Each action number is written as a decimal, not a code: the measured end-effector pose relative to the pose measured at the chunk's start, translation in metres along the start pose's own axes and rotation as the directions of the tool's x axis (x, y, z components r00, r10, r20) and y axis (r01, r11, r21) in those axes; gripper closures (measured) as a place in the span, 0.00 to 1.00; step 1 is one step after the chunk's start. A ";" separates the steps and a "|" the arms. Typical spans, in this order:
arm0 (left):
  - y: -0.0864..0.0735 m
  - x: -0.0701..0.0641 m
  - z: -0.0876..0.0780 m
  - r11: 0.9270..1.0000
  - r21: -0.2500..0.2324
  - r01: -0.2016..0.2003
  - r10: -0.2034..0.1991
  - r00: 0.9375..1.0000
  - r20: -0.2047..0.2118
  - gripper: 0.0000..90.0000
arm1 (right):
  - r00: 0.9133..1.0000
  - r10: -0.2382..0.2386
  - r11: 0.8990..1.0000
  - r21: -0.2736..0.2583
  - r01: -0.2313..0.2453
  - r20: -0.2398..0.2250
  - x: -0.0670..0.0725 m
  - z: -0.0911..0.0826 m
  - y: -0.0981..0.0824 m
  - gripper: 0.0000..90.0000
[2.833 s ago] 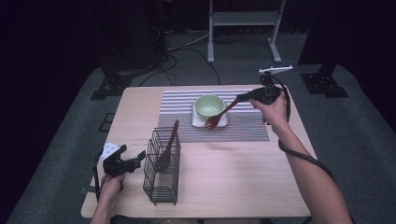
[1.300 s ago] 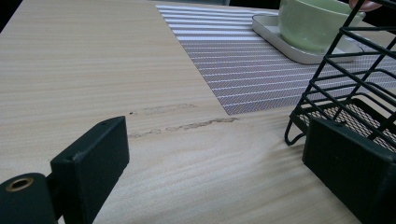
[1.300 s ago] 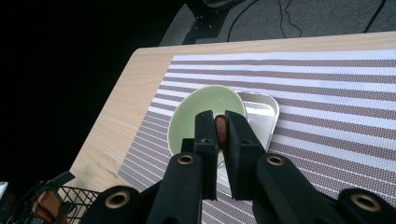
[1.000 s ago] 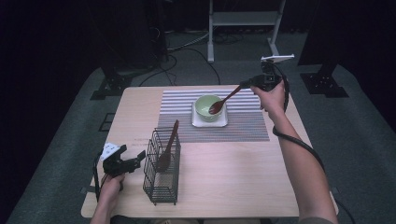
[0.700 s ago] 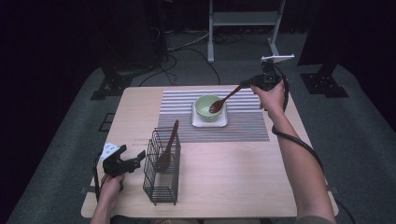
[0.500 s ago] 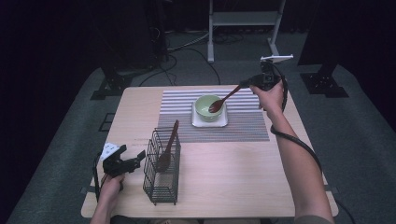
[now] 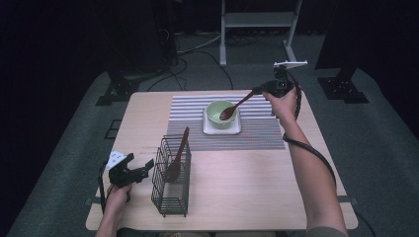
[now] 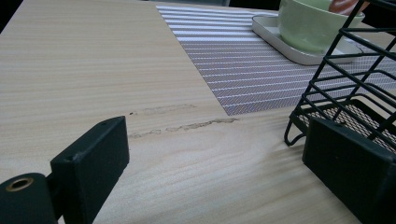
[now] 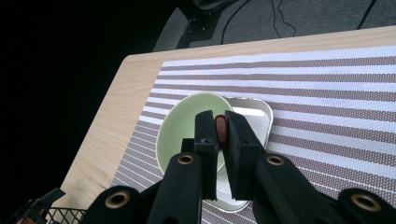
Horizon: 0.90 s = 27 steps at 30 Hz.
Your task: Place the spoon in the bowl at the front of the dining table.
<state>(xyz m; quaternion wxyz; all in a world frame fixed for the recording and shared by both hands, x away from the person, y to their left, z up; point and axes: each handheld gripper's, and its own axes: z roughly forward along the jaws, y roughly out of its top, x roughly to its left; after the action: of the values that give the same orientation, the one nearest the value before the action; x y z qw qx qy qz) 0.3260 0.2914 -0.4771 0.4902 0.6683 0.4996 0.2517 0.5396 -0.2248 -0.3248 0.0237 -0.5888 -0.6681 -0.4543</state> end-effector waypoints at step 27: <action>0.000 0.000 0.000 1.000 0.001 -0.004 0.004 1.000 0.000 0.07 | 0.996 0.085 0.996 -0.002 -0.085 -0.023 -0.027 0.023 -0.017 0.92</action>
<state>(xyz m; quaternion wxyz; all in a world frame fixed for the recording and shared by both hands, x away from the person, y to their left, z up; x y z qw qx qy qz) 0.3261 0.2910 -0.4772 0.4894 0.6696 0.4983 0.2528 0.5454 -0.2289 -0.3632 0.0497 -0.6114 -0.6416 -0.4605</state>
